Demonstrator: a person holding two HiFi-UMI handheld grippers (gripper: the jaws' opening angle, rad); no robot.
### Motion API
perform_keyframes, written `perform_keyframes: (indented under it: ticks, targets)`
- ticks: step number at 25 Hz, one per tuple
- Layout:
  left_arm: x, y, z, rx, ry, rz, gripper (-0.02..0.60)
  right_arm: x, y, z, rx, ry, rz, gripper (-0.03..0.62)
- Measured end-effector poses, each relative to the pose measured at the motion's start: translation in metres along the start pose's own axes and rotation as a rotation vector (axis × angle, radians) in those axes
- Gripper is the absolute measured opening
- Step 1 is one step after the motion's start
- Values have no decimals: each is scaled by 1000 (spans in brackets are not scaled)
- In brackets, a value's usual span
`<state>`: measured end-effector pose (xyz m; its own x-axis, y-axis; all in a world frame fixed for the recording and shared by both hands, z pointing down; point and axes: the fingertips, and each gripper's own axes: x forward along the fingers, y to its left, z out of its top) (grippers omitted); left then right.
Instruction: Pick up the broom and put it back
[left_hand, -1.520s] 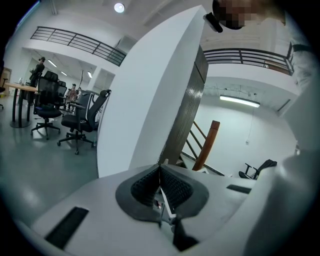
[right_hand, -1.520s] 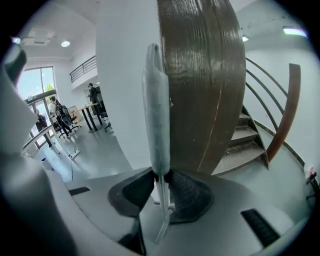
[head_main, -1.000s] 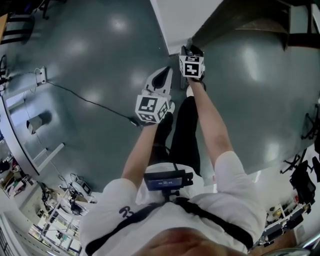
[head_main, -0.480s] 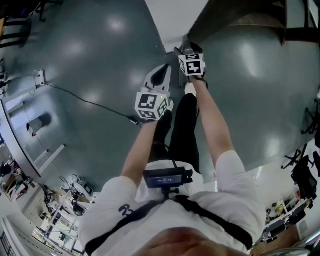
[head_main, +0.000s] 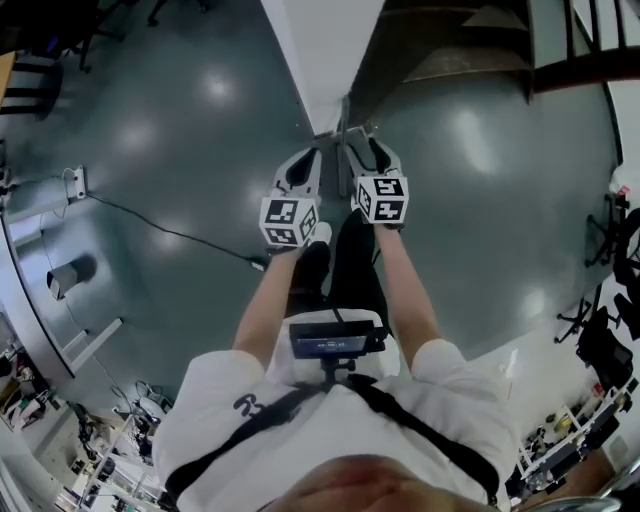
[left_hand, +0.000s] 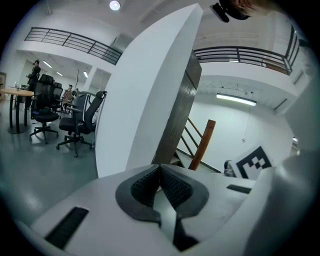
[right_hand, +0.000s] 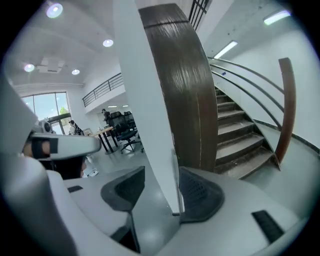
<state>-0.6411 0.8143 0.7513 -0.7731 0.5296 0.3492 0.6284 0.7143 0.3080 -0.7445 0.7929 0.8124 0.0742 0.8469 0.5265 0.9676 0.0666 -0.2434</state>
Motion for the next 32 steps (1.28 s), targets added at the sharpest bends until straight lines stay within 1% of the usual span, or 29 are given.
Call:
perform_keyframes:
  ticks: [3, 7, 9, 11, 14, 16, 18, 20, 24, 27, 32]
  targets:
    - [-13, -17, 27, 35, -31, -24, 12, -41, 16, 41, -17, -103, -9, 170]
    - [-44, -31, 67, 71, -93, -47, 12, -89, 42, 92, -35, -224, -16, 122]
    - [-59, -35, 86, 87, -122, -53, 11, -109, 54, 114, -72, -262, -18, 107]
    - [-71, -44, 104, 98, -148, -54, 11, -130, 60, 137, -122, -307, -25, 75]
    - [-84, -66, 126, 129, -183, -60, 11, -164, 63, 169, -150, -384, -18, 43]
    - [-87, -85, 133, 155, -196, -78, 11, -181, 60, 176, -142, -407, -17, 27]
    - [-91, -96, 138, 175, -201, -95, 11, -190, 60, 178, -94, -418, -3, 8]
    - [-92, -94, 152, 194, -215, -93, 11, -188, 67, 187, -73, -434, 17, 8]
    - [-89, -85, 176, 215, -249, -81, 11, -183, 83, 211, -86, -468, 36, 8]
    - [-95, -84, 184, 219, -263, -80, 11, -183, 97, 214, -91, -472, 38, 8]
    - [-98, -91, 188, 214, -278, -83, 11, -188, 98, 218, -99, -473, 11, 8]
